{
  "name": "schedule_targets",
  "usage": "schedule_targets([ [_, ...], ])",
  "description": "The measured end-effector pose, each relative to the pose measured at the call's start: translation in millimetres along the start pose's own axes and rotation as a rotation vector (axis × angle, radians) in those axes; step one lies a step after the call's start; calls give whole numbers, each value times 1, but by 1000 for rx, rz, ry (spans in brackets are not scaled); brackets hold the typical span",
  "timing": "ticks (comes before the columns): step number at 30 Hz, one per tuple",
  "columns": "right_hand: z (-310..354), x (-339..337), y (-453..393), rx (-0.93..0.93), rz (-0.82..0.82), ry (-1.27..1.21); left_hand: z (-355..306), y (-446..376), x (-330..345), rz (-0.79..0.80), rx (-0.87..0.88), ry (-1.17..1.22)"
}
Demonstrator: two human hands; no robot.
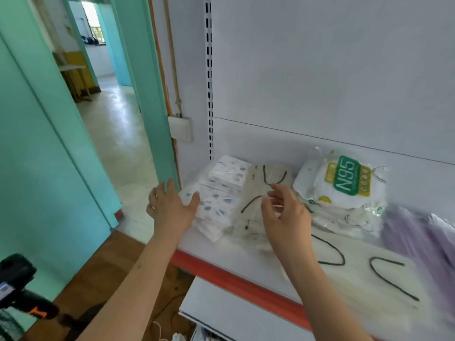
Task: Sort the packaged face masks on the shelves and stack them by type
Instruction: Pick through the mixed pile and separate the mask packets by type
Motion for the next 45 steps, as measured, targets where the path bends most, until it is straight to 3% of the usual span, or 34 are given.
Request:
schedule_targets([
  [3, 0, -34, -1, -48, -122, -8, -53, 41, -21, -260, 262, 136],
  [6, -11, -88, 3, -82, -280, 19, -129, 100, -17, -257, 606, 385],
  [9, -44, -165, 17, -44, -482, 66, -202, 174, 7, -98, 831, 553],
  [14, -130, -318, 68, 156, -781, 140, -296, 300, 70, 283, 1022, 656],
  [20, -234, -478, 150, 359, -890, 265, -370, 464, 153, 656, 1107, 606],
  [27, -374, -651, 199, 548, -686, 516, -475, 604, 280, 842, 874, 524],
  [31, -432, -693, 190, 688, -389, 722, -508, 644, 314, 853, 780, 433],
  [33, -443, -701, 184, 731, -335, 790, -519, 649, 327, 857, 699, 405],
  [35, -445, -701, 182, 711, -396, 674, -528, 646, 340, 917, 495, 452],
  [37, -439, -695, 186, 632, -542, 421, -536, 647, 352, 1061, 170, 645],
  [39, -428, -687, 188, 540, -585, 182, -548, 657, 359, 1214, -77, 797],
  [42, -423, -686, 180, 461, -435, 114, -565, 652, 369, 1234, -124, 819],
  [45, -429, -709, 169, 478, -412, -20, -582, 645, 377, 1272, -180, 777],
])
Point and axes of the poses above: each hand's wrist, its own y-axis away from the middle knuckle, its own x-axis out of the palm, z = x × y, the point moved 5 cm from there along -y, towards the middle knuckle, and after that the axes turned 4 degrees about -x, right-handed, at the moved point
